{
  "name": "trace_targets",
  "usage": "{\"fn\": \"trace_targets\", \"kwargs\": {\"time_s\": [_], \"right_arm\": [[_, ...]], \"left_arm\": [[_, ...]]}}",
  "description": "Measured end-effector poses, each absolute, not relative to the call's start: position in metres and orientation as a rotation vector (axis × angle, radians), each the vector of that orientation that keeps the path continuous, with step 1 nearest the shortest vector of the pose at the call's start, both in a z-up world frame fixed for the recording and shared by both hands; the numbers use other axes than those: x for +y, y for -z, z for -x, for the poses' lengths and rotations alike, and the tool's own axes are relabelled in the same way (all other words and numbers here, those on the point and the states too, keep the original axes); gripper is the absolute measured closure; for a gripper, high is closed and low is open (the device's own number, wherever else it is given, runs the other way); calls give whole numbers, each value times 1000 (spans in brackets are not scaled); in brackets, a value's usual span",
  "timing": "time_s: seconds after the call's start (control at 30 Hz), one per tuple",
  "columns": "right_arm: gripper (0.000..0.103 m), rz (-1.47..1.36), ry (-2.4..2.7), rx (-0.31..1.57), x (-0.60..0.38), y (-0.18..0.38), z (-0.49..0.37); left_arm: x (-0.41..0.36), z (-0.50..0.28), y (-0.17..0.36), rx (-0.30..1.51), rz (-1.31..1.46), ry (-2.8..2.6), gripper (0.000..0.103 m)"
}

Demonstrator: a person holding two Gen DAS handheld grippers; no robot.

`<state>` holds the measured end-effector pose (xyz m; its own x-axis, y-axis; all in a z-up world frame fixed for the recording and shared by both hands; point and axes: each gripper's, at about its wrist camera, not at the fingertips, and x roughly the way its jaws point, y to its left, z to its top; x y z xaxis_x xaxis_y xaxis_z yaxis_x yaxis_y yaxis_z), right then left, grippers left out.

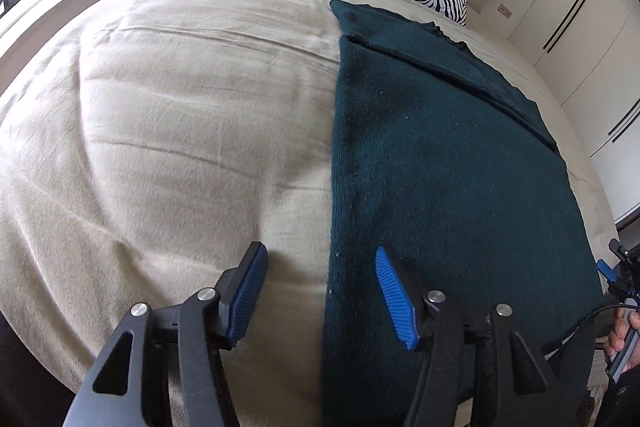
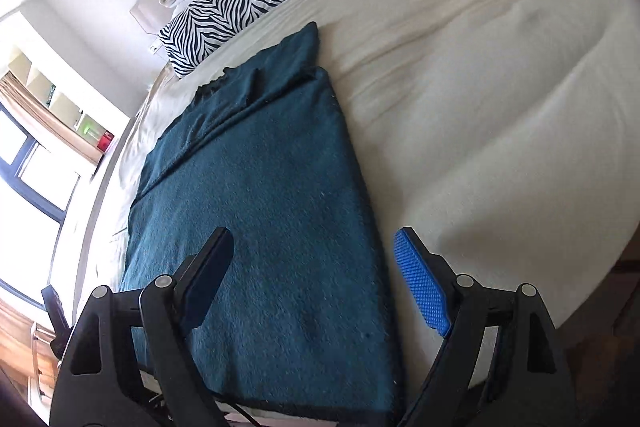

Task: Fold small clothes
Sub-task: 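Grasp the sweater hem with the left gripper, then lift the hem with the left gripper and fold it toward the collar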

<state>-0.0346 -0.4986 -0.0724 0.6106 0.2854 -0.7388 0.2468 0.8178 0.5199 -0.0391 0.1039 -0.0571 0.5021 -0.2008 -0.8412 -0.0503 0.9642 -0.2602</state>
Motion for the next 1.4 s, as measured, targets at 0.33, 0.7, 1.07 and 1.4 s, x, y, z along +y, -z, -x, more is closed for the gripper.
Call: {"fn": "trace_targets", "kwargs": {"time_s": [0.33,0.7,1.07,1.4], "right_arm": [[22,-714,-83,980,-516,83,75],[45,-915,-166,990,-534,99,93],[58,-910,-172,1028,-534,101,91],[85,-879,-202,1076,-523,107,84]], "left_arm": [[119,67,56,1111,394,200,43],[124,69,62,1203,481,294,44],[107,66,75,1291,445,311,89],[116,70,74,1265,522,313,97]]}}
